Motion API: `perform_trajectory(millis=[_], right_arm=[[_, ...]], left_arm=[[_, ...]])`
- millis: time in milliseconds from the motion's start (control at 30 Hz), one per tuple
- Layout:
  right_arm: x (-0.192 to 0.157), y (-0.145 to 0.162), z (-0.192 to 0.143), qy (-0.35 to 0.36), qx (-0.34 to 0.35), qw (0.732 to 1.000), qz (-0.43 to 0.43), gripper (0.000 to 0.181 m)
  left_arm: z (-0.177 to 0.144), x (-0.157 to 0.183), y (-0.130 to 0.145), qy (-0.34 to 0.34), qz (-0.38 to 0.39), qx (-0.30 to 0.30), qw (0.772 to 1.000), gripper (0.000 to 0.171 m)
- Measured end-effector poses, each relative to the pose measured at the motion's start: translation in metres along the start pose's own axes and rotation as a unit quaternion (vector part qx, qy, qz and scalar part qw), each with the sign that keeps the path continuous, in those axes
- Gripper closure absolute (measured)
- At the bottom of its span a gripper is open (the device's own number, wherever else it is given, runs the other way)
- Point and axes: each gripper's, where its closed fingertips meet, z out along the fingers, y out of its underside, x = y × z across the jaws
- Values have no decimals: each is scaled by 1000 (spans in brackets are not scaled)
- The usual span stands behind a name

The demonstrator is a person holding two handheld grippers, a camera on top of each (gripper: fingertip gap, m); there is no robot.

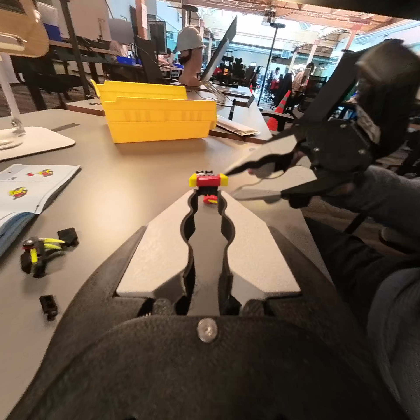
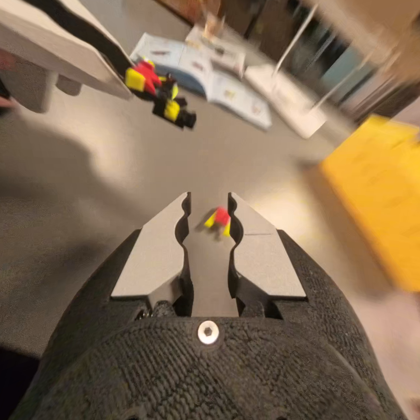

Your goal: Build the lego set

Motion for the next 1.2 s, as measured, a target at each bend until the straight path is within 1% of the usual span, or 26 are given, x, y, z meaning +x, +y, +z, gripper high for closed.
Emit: perform_trajectory(millis=[33, 67, 100, 167, 200, 300, 433, 500, 567, 700, 733, 800, 833, 900, 933, 967, 1033, 1100, 1133, 1200], right_arm=[[-8, 11, -1, -39, -23, 997, 70, 145], [-10, 20, -1, -54, -41, 991, 120, 142], [-7, 28, 0, -47, -52, 988, 140, 140], [5, 35, 3, -7, -58, 989, 135, 140], [7, 35, 4, -5, -59, 989, 138, 140], [4, 37, 15, -27, -78, 985, 149, 137], [9, 45, 29, -26, -109, 986, 120, 137], [11, 45, 31, -31, -116, 986, 115, 142], [14, 48, 32, -37, -127, 985, 109, 157], [15, 48, 31, -82, -140, 982, 94, 160], [18, 42, 28, -91, -127, 984, 80, 160], [19, 17, 18, -133, -73, 987, 53, 161], [14, 2, 8, -172, -40, 983, 41, 161], [3, -26, -13, -249, 15, 968, 24, 161], [1, -35, -21, -280, 27, 959, 29, 161], [-5, -45, -31, -325, 39, 944, 42, 161], [-14, -67, -51, -409, 72, 906, 81, 160], [-21, -82, -66, -466, 89, 874, 102, 161], [-25, -85, -71, -481, 91, 866, 100, 161], [-29, -85, -72, -488, 84, 865, 82, 161]], left_arm=[[0, 0, 0, -2, 2, 1, 1000, 156], [0, 0, 0, -2, 4, 1, 1000, 156], [0, 1, 0, -2, 8, 0, 1000, 156], [1, 4, 1, 2, 21, -4, 1000, 156], [2, 6, 2, 4, 27, -7, 1000, 156], [4, 11, 4, 11, 43, -15, 999, 156], [4, 17, 6, 25, 57, -20, 998, 156], [4, 20, 7, 36, 61, -22, 997, 156], [4, 24, 7, 50, 58, -21, 997, 156], [3, 31, 4, 87, 33, -16, 996, 156], [2, 35, 2, 101, 23, -12, 995, 156], [0, 44, -1, 127, 9, -4, 992, 156], [-1, 47, -2, 139, 6, -2, 990, 156], [-2, 52, -2, 155, 8, -2, 988, 156], [-2, 54, -2, 163, 8, -1, 987, 156], [-3, 56, -2, 172, 7, 1, 985, 156], [-5, 61, -4, 192, -1, 9, 981, 156], [-8, 65, -7, 210, -10, 20, 977, 156], [-9, 66, -9, 216, -15, 26, 976, 156], [-11, 67, -12, 225, -22, 36, 973, 156]])
